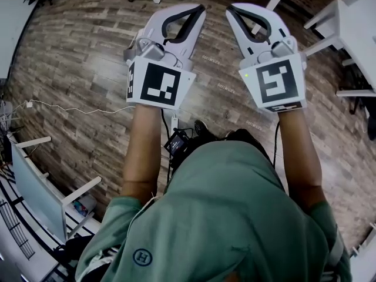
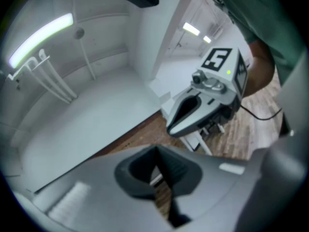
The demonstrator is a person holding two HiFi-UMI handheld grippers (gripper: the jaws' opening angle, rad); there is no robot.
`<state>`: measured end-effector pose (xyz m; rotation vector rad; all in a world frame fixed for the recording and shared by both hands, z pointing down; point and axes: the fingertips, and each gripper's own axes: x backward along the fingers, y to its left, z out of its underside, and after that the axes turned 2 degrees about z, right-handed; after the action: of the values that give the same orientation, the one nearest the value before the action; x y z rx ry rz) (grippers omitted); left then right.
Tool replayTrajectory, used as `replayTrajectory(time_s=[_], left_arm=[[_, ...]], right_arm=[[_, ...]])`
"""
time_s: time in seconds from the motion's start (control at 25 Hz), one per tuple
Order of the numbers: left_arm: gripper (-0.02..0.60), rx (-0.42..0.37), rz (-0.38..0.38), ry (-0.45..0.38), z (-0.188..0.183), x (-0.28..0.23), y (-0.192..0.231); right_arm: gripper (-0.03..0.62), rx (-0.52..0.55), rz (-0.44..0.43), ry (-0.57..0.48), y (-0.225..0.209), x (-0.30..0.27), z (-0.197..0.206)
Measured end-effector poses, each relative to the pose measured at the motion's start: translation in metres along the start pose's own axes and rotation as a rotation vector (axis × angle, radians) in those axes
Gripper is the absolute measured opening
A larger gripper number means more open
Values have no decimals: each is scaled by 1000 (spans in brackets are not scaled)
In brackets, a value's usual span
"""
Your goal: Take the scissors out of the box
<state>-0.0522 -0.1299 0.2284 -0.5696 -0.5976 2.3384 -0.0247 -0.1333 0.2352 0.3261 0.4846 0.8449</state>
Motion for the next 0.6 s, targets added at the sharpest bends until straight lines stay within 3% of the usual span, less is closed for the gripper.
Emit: replayTrajectory(time_s=[0.6], left_arm=[[0, -31, -13, 17, 9, -4, 0]], right_arm=[[8, 7, 16, -30, -3, -6, 7]])
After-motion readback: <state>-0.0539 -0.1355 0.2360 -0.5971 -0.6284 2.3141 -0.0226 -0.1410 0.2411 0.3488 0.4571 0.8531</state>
